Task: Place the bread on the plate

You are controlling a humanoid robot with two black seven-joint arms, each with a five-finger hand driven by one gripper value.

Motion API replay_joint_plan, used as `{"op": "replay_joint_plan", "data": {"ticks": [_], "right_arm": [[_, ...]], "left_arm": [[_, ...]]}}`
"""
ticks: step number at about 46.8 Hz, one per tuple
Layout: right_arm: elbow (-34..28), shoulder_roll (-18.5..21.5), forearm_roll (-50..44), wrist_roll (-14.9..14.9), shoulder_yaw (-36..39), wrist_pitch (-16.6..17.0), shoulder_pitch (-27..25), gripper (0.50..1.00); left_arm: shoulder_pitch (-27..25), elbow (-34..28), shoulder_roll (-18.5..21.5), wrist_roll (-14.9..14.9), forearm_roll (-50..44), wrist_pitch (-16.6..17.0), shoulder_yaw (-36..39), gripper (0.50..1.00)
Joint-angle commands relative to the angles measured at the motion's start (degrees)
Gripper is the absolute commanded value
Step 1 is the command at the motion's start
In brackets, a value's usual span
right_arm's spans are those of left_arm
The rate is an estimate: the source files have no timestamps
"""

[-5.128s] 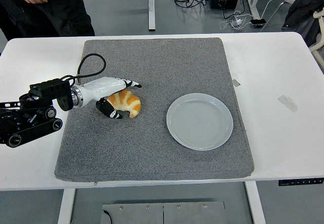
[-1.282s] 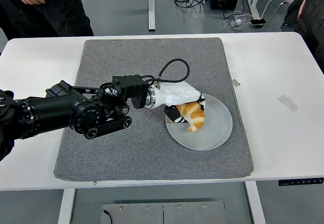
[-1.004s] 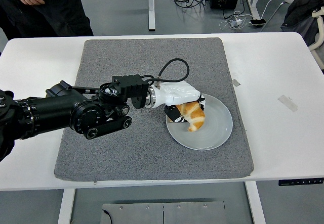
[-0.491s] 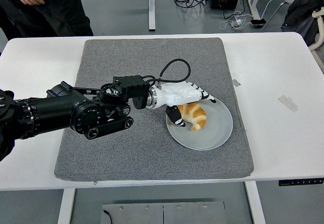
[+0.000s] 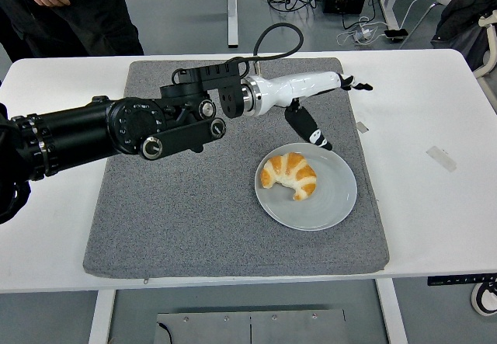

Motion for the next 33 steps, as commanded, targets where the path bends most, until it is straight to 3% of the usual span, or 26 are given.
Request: {"op": "replay_joint_plan", "data": {"ticks": [1, 5, 19, 33], "right_arm": [[0.00, 0.00, 0.00, -0.01, -0.01, 0.08, -0.01, 1.000], [0.00, 0.00, 0.00, -0.01, -0.01, -0.01, -0.01, 1.000], [0.00, 0.00, 0.00, -0.01, -0.01, -0.01, -0.01, 1.000], [0.00, 0.00, 0.00, -0.01, -0.01, 0.08, -0.01, 1.000]], "left_arm": [[-1.41, 0.09, 0.00, 0.02, -3.89, -0.43, -2.31, 0.975], [-2.38, 0.18, 0.52, -0.07, -7.32, -0.96, -4.60, 0.975], [1.30, 3.77, 11.25, -0.25, -23.23, -2.46, -12.59, 0.977], [10.00, 17.66, 9.94, 0.37, -34.75, -3.86, -25.77, 0.977]]}}
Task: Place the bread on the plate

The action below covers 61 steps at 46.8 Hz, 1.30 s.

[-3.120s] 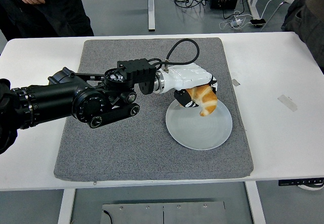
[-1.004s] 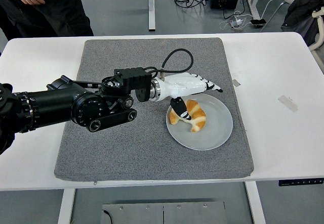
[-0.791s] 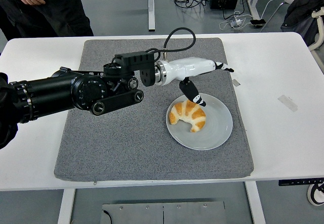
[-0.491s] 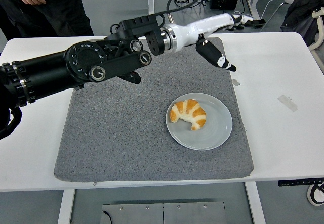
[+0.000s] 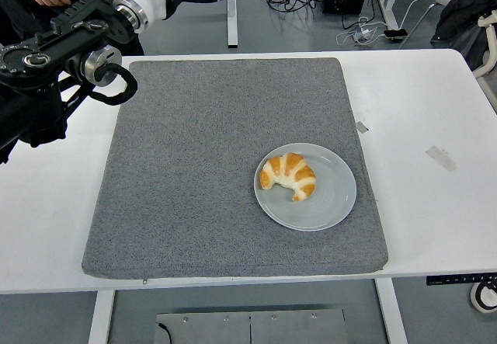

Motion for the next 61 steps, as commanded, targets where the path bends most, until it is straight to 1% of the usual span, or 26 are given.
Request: {"op": "replay_joint_plan", "data": {"ticks": [1, 7, 9, 12, 16, 21, 26, 33, 39, 46, 61], "right_arm": [[0.00, 0.00, 0.00, 0.00, 0.00, 0.01, 0.01, 1.000], [0.00, 0.00, 0.00, 0.00, 0.00, 0.00, 0.01, 1.000], [0.00, 0.00, 0.00, 0.00, 0.00, 0.00, 0.01, 1.000], [0.00, 0.00, 0.00, 0.00, 0.09, 0.00, 0.01, 1.000], [0.09, 0.00, 0.00, 0.00, 0.09, 0.18, 0.01, 1.000], [0.27, 0.00, 0.00, 0.00, 0.09, 0.18, 0.01, 1.000], [-0.09, 0.00, 0.00, 0.00, 0.09, -0.08, 0.01, 1.000], [0.62, 0.00, 0.00, 0.00, 0.18, 0.18, -0.08, 1.000], [0.70, 0.00, 0.00, 0.00, 0.18, 0.18, -0.17, 1.000], [0.53, 0.00, 0.00, 0.00, 0.09, 0.18, -0.17, 1.000], [0.26, 0.00, 0.00, 0.00, 0.00, 0.09, -0.25, 1.000]], "left_arm": [[2.06, 3.48, -1.78, 0.53, -1.76, 0.01, -3.54, 0.977], [3.47, 10.42, -6.79, 1.15, -2.91, -0.08, -7.85, 0.977], [3.47, 12.45, -7.93, 1.15, -3.43, -0.08, -8.91, 0.977], [3.65, 14.12, -8.64, 1.23, -5.62, -0.26, -11.19, 0.977], [4.35, 14.83, -8.64, 1.50, -9.75, -0.61, -13.04, 0.977], [5.14, 15.62, -8.64, 3.34, -13.62, -0.78, -13.74, 0.977], [6.45, 15.88, -8.55, 4.22, -16.35, -1.40, -16.55, 0.977], [9.09, 15.97, -8.20, 5.10, -16.44, -2.72, -20.77, 0.977], [10.32, 17.02, -8.20, 5.10, -16.53, -3.42, -21.66, 0.978], [10.68, 17.29, -8.37, 5.10, -16.79, -3.68, -23.06, 0.978], [10.68, 17.29, -8.64, 5.10, -16.70, -3.68, -22.97, 0.978]]}}
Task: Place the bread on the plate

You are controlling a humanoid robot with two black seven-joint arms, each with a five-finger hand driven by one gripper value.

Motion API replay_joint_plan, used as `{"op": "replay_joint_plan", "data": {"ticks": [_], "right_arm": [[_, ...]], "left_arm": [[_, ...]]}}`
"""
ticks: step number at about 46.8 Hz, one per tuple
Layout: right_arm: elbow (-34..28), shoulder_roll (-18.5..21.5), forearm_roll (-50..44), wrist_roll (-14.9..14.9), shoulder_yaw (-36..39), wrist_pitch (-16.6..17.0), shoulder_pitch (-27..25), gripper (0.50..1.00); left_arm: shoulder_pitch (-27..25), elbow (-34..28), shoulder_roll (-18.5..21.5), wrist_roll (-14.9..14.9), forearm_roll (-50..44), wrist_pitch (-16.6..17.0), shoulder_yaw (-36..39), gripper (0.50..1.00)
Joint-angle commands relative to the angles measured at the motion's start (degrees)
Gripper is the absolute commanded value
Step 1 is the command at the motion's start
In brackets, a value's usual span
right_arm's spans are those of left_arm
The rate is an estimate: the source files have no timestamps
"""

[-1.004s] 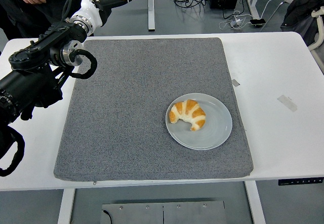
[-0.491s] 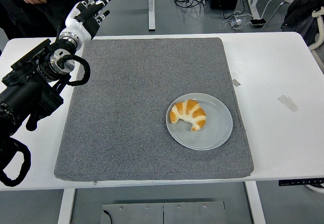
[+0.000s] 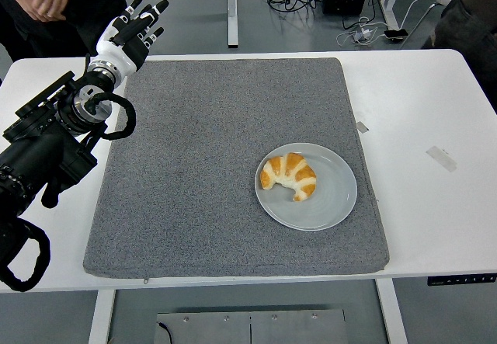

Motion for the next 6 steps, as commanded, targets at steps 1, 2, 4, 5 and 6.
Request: {"op": "replay_joint_plan", "data": {"ticks": [1, 2, 4, 5, 6], "right_arm": [[0.09, 0.00, 0.00, 0.00, 0.00, -0.03, 0.00, 1.000], [0.09, 0.00, 0.00, 0.00, 0.00, -0.03, 0.09, 1.000], [0.18, 0.00, 0.00, 0.00, 0.00, -0.03, 0.00, 1.000], [0.18, 0.00, 0.00, 0.00, 0.00, -0.03, 0.00, 1.000], [0.18, 0.00, 0.00, 0.00, 0.08, -0.03, 0.00, 1.000]], "left_arm": [[0.01, -0.02, -0.05, -0.01, 0.08, -0.05, 0.09, 0.978], [0.01, -0.02, -0.05, 0.08, 0.08, -0.05, 0.09, 0.978], [0.01, -0.02, -0.14, 0.08, 0.08, -0.05, 0.18, 0.978], [0.01, -0.02, -0.14, 0.08, 0.08, -0.05, 0.27, 0.978], [0.01, -0.10, -0.23, 0.08, 0.08, -0.05, 0.27, 0.978]]}}
